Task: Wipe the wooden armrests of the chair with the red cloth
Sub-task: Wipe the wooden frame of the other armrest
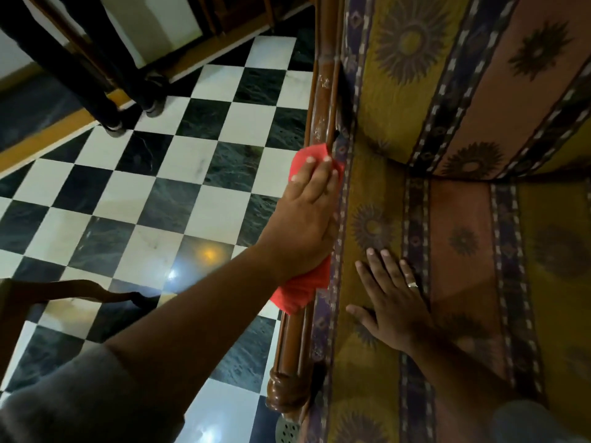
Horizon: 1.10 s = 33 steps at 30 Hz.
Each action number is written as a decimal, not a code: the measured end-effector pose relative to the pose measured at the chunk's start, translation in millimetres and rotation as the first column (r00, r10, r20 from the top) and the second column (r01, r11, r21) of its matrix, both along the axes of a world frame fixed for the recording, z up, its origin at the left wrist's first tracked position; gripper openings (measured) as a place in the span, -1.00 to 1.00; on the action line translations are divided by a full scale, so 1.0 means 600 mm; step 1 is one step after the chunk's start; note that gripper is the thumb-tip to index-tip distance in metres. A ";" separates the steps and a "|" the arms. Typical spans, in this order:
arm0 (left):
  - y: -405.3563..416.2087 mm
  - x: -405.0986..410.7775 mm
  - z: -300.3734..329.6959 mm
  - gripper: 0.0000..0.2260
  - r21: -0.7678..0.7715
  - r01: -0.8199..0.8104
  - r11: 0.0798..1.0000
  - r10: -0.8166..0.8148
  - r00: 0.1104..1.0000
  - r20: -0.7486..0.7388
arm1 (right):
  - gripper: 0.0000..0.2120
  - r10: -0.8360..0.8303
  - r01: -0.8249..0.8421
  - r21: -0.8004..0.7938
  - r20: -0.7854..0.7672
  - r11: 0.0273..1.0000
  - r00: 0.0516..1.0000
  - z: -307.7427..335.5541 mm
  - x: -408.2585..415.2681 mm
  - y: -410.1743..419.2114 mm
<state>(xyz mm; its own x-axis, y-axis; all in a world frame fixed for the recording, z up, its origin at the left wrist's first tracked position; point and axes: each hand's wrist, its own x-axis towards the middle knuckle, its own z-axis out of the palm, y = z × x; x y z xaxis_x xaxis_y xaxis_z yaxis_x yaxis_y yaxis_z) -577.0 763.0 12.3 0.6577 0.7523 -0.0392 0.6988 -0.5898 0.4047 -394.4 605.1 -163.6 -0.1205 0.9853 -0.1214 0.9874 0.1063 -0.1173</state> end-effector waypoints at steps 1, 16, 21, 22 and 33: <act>0.009 0.000 0.002 -0.47 0.020 0.049 0.999 -0.049 0.998 -0.041 | -0.16 0.005 -0.005 -0.018 -0.002 1.000 1.000 0.004 0.000 0.003; 0.048 0.031 -0.011 -0.44 0.022 -0.054 0.998 0.053 0.998 0.027 | -0.06 0.072 -0.065 0.154 -0.039 0.986 0.997 -0.023 0.061 0.249; 0.118 0.068 0.003 -0.40 0.056 -0.107 0.993 0.109 0.993 -0.050 | -0.02 0.063 -0.062 0.122 -0.001 0.991 0.998 -0.009 0.061 0.245; 0.132 0.074 0.003 -0.41 0.071 -0.107 0.992 0.111 0.992 -0.055 | -0.02 0.062 -0.062 0.109 0.002 0.992 0.998 -0.005 0.059 0.245; 0.244 0.124 0.016 -0.43 0.135 -0.109 0.985 0.124 0.986 -0.113 | -0.02 0.054 -0.054 0.034 0.022 0.998 0.998 0.018 0.054 0.242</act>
